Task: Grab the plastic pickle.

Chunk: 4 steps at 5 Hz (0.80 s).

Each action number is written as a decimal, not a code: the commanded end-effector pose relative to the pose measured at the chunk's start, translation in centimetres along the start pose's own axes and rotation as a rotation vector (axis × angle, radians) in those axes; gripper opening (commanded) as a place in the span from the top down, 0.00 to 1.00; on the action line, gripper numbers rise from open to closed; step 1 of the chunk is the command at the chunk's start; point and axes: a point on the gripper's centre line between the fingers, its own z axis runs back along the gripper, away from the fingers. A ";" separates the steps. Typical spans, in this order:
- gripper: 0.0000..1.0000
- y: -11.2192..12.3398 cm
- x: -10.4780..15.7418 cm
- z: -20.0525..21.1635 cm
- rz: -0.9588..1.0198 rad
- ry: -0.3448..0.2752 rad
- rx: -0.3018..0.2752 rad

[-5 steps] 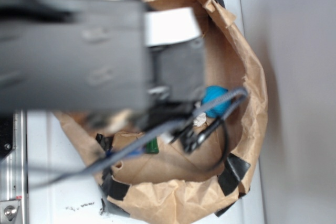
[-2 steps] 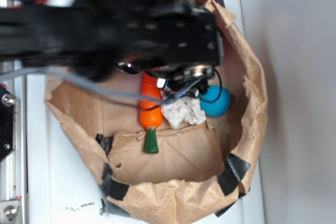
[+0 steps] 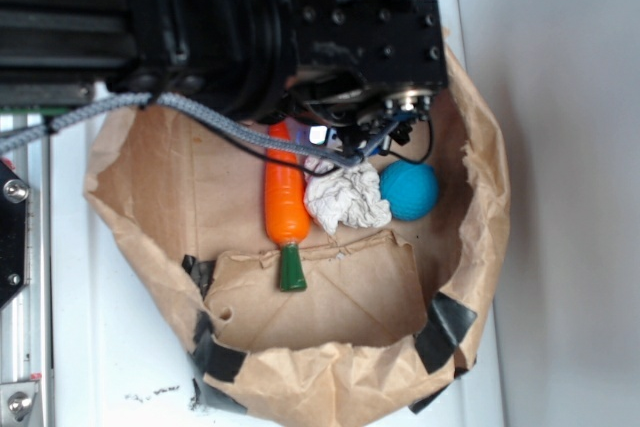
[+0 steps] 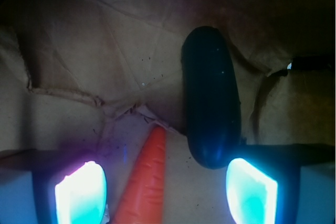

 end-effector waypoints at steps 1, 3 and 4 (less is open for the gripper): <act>0.00 1.0 1.2 1.5 0.048 -0.028 -0.063; 0.00 4.5 1.9 4.0 0.006 0.079 -0.176; 0.00 5.8 1.9 3.2 0.025 0.057 -0.287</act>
